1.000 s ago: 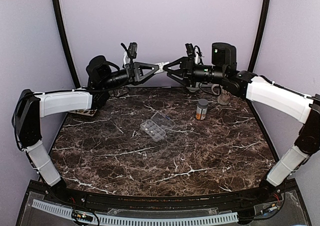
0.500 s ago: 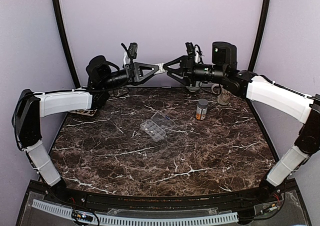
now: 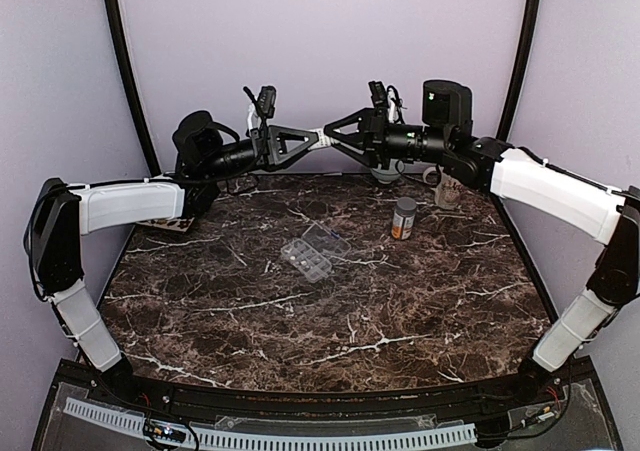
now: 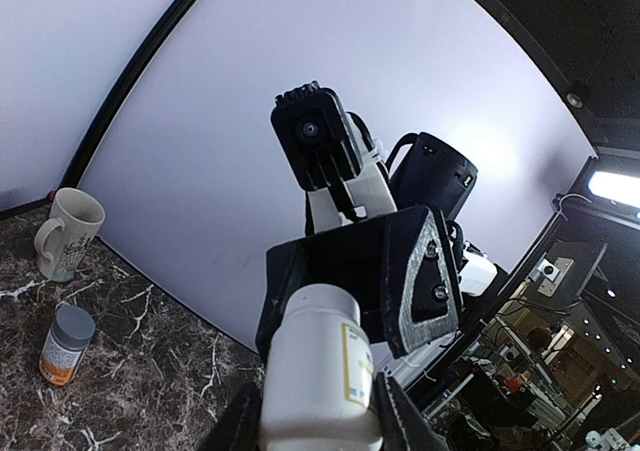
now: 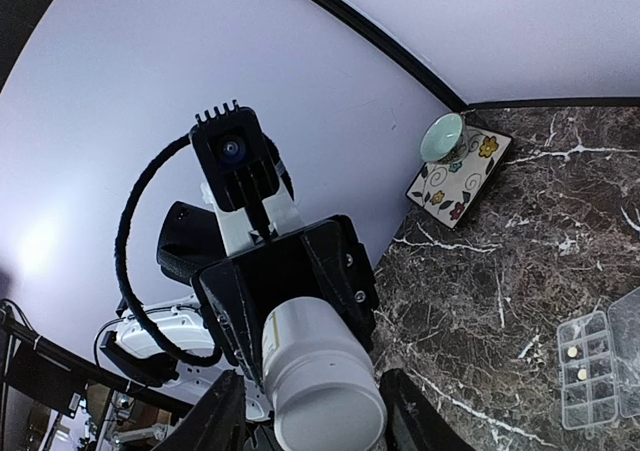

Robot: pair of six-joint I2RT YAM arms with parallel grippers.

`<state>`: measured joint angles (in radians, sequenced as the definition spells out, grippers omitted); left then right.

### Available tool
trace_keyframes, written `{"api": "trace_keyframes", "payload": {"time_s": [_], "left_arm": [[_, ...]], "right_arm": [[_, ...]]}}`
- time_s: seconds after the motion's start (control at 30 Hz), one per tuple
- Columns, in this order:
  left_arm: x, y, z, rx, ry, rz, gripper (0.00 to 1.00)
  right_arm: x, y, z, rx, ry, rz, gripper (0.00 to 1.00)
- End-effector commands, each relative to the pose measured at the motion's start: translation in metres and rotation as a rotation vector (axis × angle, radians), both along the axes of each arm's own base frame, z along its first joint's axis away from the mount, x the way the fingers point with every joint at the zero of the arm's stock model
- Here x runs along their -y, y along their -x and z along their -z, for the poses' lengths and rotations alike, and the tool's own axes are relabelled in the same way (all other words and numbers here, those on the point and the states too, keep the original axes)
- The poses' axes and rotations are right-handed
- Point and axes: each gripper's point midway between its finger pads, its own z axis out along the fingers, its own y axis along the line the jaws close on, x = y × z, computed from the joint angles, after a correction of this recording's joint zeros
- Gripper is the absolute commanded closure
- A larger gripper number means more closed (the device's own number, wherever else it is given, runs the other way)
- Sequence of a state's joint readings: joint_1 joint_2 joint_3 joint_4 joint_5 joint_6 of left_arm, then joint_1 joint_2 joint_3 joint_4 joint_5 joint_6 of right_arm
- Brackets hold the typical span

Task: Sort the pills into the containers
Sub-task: Pass from the left arm to the right

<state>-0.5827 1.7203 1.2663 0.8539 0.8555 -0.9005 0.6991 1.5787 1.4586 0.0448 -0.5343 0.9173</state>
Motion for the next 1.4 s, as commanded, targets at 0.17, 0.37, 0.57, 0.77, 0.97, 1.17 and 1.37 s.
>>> {"api": "trace_keyframes", "payload": {"time_s": [0.17,0.37,0.57,0.77,0.97,1.17,1.37], "left_arm": [[0.001,0.005,-0.011,0.037,0.01,0.022,1.0],[0.002,0.005,-0.01,0.037,0.008,0.023,1.0],[0.002,0.004,-0.008,0.035,0.003,0.021,1.0],[0.002,-0.001,-0.003,0.017,-0.011,-0.004,0.89],[-0.003,-0.005,0.0,-0.004,-0.007,-0.026,0.69],[-0.012,-0.008,0.004,-0.024,-0.007,-0.059,0.57],[-0.017,-0.009,0.009,-0.039,-0.012,-0.08,0.54]], "right_arm": [[-0.009,-0.004,-0.001,0.018,-0.011,-0.031,0.58],[-0.008,-0.006,-0.003,0.027,-0.009,-0.018,0.62],[-0.005,-0.007,-0.005,0.045,0.004,0.001,0.7],[-0.002,-0.009,-0.004,0.065,0.025,0.019,0.83],[0.0,-0.012,0.002,0.078,0.05,0.035,0.87],[0.005,-0.011,0.0,0.101,0.065,0.049,0.88],[0.011,-0.009,-0.007,0.123,0.068,0.065,0.88]]}}
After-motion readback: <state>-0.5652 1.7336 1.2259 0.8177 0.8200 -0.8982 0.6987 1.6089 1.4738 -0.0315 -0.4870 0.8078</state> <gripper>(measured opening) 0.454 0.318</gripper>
